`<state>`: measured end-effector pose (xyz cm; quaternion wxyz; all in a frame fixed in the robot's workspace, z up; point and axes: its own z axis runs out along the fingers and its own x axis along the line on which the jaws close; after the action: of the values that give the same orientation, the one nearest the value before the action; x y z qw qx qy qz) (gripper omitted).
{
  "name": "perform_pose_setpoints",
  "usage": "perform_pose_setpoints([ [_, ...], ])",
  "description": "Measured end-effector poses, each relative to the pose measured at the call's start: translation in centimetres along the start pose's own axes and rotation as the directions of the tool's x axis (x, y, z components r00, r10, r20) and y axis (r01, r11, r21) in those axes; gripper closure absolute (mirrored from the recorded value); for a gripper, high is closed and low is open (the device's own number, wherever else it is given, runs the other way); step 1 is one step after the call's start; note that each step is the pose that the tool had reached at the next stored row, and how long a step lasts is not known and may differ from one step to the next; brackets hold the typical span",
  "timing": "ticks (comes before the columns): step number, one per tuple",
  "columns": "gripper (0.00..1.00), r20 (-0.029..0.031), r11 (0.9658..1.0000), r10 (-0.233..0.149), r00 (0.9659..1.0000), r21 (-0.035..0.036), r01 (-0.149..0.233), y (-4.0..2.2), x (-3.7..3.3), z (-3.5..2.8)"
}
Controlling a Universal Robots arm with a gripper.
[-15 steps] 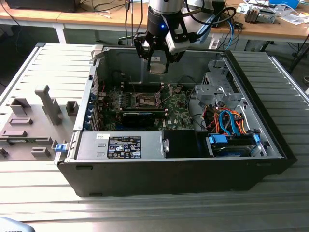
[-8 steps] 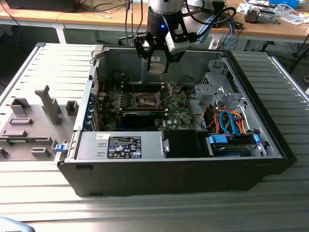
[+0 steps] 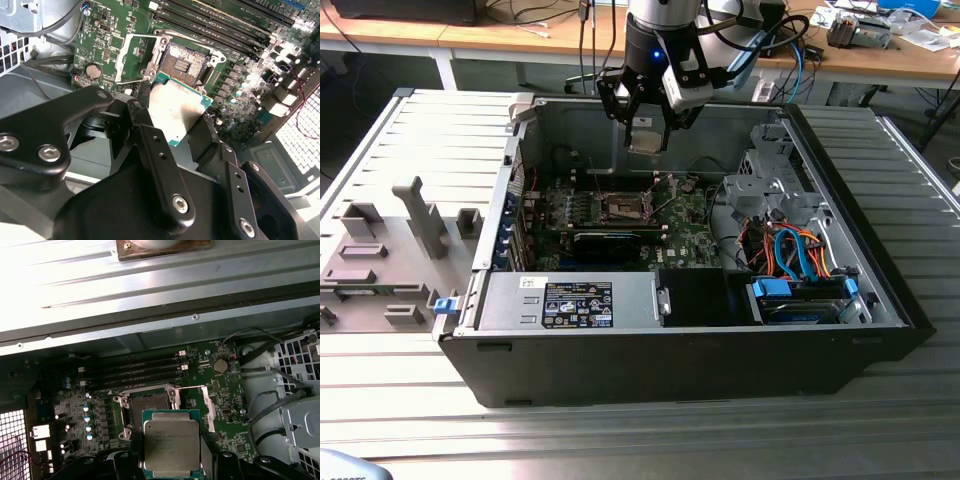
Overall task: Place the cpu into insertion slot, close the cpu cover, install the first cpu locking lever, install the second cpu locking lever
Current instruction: 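Place the cpu into insertion slot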
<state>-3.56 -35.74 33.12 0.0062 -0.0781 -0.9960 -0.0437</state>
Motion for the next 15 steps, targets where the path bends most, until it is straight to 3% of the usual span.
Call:
perform_pose_setpoints([
  [15,0.46,0.0006,1.0,0.007,1.0,-0.0001,-0.007,0.0,0.0,0.01],
])
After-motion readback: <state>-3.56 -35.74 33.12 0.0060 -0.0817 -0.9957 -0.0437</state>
